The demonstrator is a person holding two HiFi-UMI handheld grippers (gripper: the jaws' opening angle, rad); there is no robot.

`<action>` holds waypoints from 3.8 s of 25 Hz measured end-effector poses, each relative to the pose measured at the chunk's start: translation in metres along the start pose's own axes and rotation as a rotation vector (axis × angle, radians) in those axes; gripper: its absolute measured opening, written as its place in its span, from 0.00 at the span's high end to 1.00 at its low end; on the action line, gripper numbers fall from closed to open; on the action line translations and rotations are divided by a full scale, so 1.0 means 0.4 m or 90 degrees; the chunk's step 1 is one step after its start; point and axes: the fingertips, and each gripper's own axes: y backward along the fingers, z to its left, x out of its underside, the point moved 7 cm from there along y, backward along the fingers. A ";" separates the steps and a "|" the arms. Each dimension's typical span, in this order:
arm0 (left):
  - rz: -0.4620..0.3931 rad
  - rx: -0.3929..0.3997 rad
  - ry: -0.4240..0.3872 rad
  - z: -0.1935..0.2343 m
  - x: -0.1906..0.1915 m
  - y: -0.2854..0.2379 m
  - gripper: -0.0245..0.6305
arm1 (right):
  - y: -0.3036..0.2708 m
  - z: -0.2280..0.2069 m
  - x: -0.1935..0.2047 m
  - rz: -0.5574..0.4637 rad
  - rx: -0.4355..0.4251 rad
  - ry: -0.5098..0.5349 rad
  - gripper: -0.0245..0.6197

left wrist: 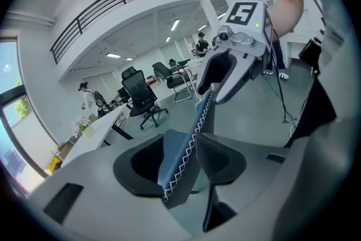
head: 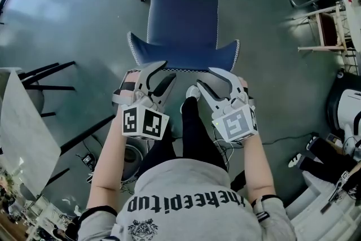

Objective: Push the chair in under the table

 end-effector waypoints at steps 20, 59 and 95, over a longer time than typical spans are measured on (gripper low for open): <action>0.079 0.010 -0.022 -0.003 0.060 -0.072 0.65 | -0.059 -0.053 0.088 0.118 0.036 0.089 0.68; 0.166 0.004 0.048 0.040 0.055 -0.089 0.71 | -0.091 -0.083 0.074 0.079 -0.038 0.182 0.78; 0.191 -0.054 0.070 0.234 -0.031 -0.337 0.73 | -0.221 -0.422 0.076 0.080 0.001 0.221 0.76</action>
